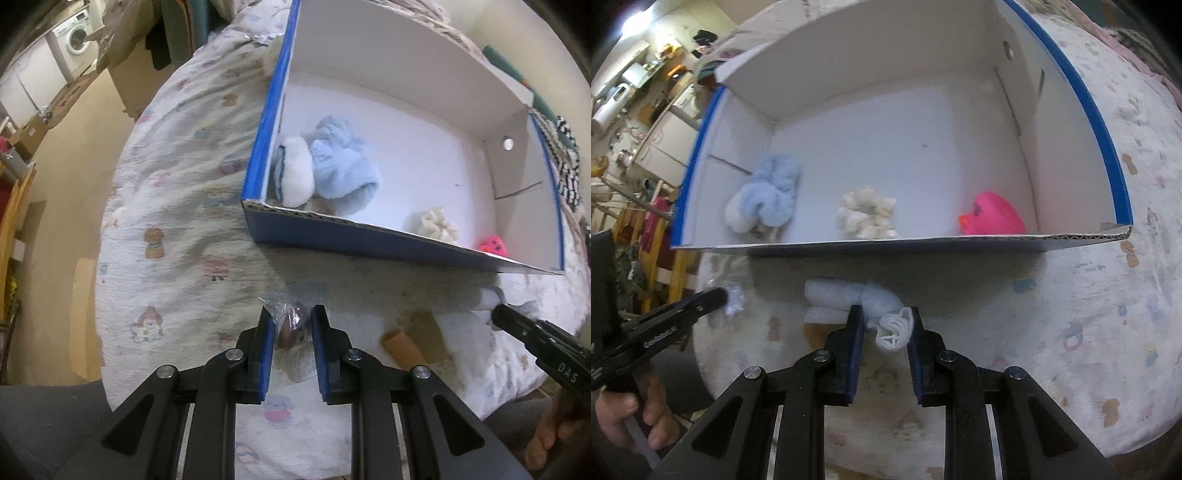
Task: Organize soft objects
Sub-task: 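Lower the right tool and grasp the white rolled cloth, then carry the plastic bag and the white cloth over into the box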
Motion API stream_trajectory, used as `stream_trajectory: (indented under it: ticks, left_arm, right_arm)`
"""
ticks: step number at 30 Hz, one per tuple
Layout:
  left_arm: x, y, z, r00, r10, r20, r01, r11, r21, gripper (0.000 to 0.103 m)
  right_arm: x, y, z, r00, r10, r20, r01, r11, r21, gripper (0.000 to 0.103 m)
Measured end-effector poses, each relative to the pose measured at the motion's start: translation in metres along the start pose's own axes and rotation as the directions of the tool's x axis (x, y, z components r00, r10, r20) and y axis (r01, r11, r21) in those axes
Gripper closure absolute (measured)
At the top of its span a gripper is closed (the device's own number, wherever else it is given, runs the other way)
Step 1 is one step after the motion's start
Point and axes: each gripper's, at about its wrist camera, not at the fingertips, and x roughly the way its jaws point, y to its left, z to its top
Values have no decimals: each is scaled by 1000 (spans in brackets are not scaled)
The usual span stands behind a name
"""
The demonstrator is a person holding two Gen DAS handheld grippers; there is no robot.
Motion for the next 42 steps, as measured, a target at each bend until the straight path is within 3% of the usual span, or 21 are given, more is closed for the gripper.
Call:
stream_trajectory:
  ticks: [8, 15, 20, 25, 33, 42]
  left_arm:
    - [-31, -4, -10, 995, 12, 103, -16, 999, 35, 86]
    - [-70, -6, -19, 978, -5, 210, -1, 1000, 27, 86]
    - [-96, -10, -17, 955, -8, 298, 0, 1000, 26, 86]
    - [-110, -18, 0, 937, -7, 351, -6, 999, 36, 86]
    - [-109, -27, 22, 936, -14, 351, -2, 999, 45, 86]
    - [-110, -50, 63, 931, -28, 364, -9, 995, 100, 86]
  right_arm:
    - [-24, 29, 1, 992, 119, 47, -115, 989, -90, 79]
    - [-47, 58, 3, 964, 226, 143, -194, 959, -209, 79]
    - [-79, 54, 9, 938, 222, 267, -162, 960, -228, 79]
    - [-93, 46, 20, 923, 198, 330, -137, 970, -200, 79]
    - [-103, 23, 40, 915, 151, 375, -107, 985, -136, 79]
    - [-99, 17, 71, 924, 110, 366, -66, 989, -130, 79]
